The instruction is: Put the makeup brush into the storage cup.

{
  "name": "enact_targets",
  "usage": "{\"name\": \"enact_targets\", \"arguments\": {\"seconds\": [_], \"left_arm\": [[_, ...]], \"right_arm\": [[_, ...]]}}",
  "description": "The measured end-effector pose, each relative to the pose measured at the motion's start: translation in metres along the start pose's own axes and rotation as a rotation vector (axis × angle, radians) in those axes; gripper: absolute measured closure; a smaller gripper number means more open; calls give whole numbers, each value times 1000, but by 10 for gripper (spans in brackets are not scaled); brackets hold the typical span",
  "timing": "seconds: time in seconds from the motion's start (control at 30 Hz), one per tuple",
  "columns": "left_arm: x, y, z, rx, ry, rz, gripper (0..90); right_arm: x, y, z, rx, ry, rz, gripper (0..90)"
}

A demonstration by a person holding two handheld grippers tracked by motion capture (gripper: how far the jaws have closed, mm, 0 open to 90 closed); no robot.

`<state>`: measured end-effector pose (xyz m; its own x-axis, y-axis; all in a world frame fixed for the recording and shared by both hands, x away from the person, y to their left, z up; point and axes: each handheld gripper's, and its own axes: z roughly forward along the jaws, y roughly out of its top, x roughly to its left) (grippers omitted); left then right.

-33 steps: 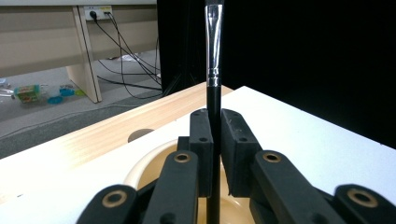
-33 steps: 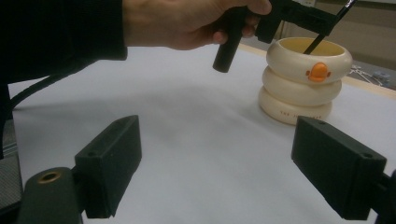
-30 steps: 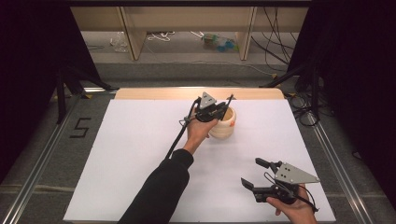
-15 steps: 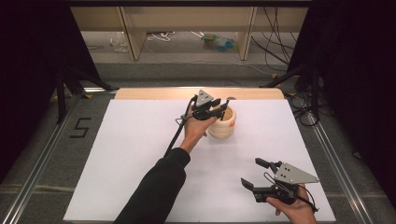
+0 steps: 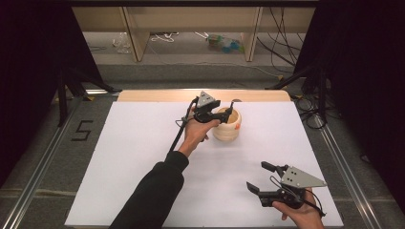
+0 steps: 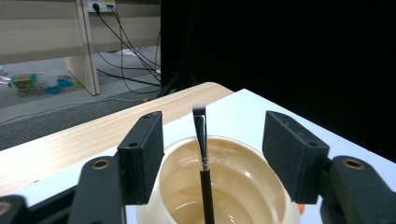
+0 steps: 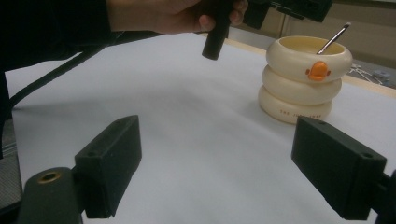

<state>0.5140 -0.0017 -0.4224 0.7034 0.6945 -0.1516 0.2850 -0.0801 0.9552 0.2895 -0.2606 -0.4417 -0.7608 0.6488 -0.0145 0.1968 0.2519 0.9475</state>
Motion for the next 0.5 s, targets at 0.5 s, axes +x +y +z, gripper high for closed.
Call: {"name": "enact_targets", "arguments": {"seconds": [0.5], "left_arm": [[0,-3,-21,7,-32,18,325]], "right_arm": [[0,0,0,1,-3,-2,172]]}}
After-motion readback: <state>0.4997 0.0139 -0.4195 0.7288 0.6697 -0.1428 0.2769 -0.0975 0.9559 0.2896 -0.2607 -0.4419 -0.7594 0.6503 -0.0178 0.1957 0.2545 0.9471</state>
